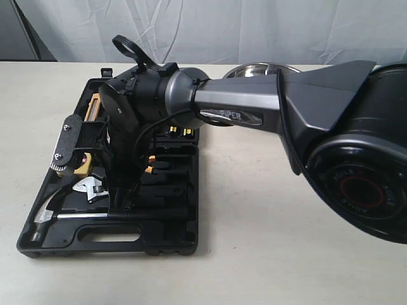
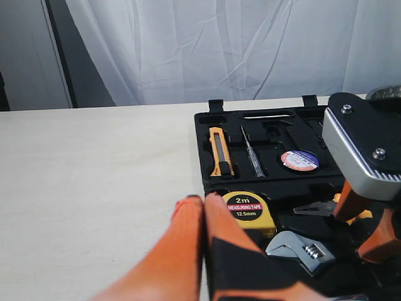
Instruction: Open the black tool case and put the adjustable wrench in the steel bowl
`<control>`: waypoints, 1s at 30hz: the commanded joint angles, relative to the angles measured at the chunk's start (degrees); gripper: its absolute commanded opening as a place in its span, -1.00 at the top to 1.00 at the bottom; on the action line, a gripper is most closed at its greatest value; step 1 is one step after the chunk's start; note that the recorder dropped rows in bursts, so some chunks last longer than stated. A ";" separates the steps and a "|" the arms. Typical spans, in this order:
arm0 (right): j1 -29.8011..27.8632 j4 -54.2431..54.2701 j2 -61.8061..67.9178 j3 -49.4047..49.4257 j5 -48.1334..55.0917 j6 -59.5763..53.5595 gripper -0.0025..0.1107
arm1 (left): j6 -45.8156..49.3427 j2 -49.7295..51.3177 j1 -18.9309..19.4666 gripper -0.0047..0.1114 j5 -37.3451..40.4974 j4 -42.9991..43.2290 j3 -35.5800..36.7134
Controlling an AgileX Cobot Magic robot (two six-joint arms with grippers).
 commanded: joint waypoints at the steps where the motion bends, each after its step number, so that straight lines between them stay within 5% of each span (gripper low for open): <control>1: -0.05 -0.35 -0.14 -0.25 -0.66 -0.67 0.10 | 0.04 -0.32 0.14 0.92 0.06 0.03 0.28; 16: -0.05 -0.08 4.16 -0.25 -0.94 -0.81 0.10 | 0.04 -0.32 0.14 0.92 0.06 0.03 0.28; 19: -0.05 -0.08 4.32 -0.25 -0.94 -0.81 0.31 | 0.04 -0.32 0.14 0.92 0.06 0.03 0.28; 24: -0.05 0.38 4.40 -0.25 -0.94 -0.81 0.98 | 0.04 -0.32 0.14 0.92 0.06 0.03 0.28; 30: -0.05 0.38 3.72 -0.25 -0.36 -0.81 0.96 | 0.04 -0.32 0.14 0.92 0.06 0.03 0.28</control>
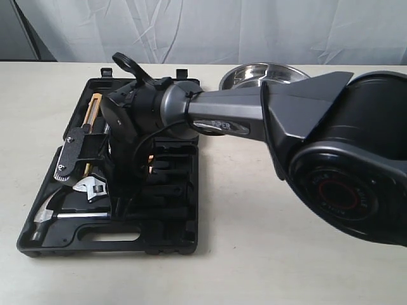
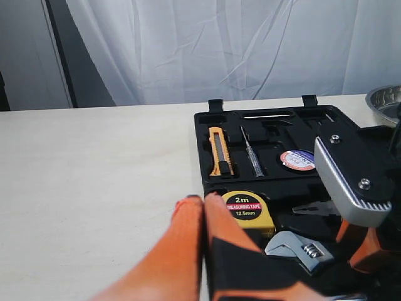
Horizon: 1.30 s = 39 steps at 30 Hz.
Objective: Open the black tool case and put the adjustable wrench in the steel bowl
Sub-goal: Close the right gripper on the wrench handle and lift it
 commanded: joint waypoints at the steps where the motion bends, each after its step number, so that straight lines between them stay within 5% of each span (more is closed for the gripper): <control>1: -0.19 -0.38 -0.16 0.23 0.00 -0.40 0.96 | 0.04 -0.32 0.14 0.92 0.06 0.03 0.28; 39: -0.39 -6.39 -7.00 0.23 -7.33 4.49 0.97 | 0.04 -0.32 0.14 0.92 0.06 0.03 0.28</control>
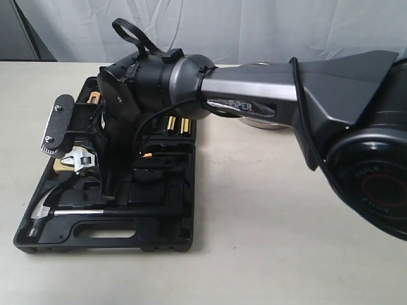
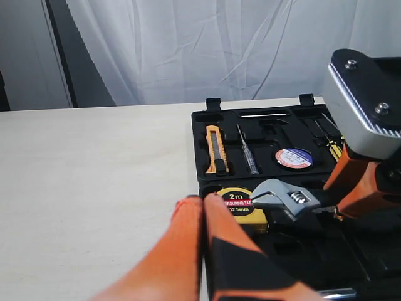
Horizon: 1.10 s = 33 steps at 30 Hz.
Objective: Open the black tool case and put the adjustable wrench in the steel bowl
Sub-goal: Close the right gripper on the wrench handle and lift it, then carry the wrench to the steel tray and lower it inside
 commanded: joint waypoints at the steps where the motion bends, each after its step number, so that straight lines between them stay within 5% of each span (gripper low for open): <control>1: -0.53 -5.04 -1.13 -0.41 -3.33 4.29 0.97 | 0.04 -0.32 0.14 0.92 0.06 0.03 0.28; 17: -25.19 -5.87 -1.21 -0.41 -12.59 17.84 0.97 | 0.04 -0.32 0.14 0.92 0.06 0.03 0.28; 33: -38.27 -1.52 -0.47 -0.41 -15.32 18.17 0.97 | 0.04 -0.32 0.14 0.92 0.06 0.03 0.28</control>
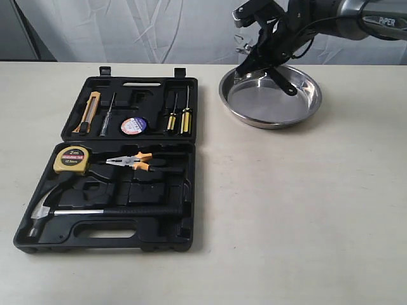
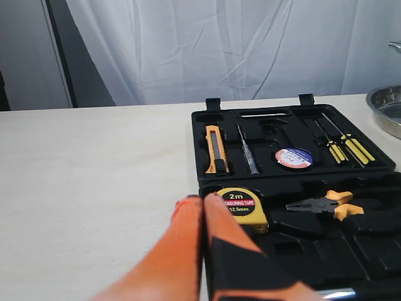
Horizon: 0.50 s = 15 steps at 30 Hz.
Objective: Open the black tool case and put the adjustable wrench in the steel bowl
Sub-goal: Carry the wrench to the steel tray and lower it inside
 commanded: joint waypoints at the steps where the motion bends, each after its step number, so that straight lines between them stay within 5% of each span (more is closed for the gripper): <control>1: -2.25 2.08 -0.07 -0.41 -1.89 0.32 0.97 | 0.04 -0.32 0.14 0.92 0.06 0.03 0.28; 10: -2.77 4.06 1.56 -0.41 -2.51 0.32 0.95 | 0.04 -0.32 0.14 0.92 0.06 0.03 0.28; 15: -2.77 4.32 1.56 -0.41 -4.36 0.32 0.40 | 0.04 -0.32 0.14 0.92 0.06 0.03 0.28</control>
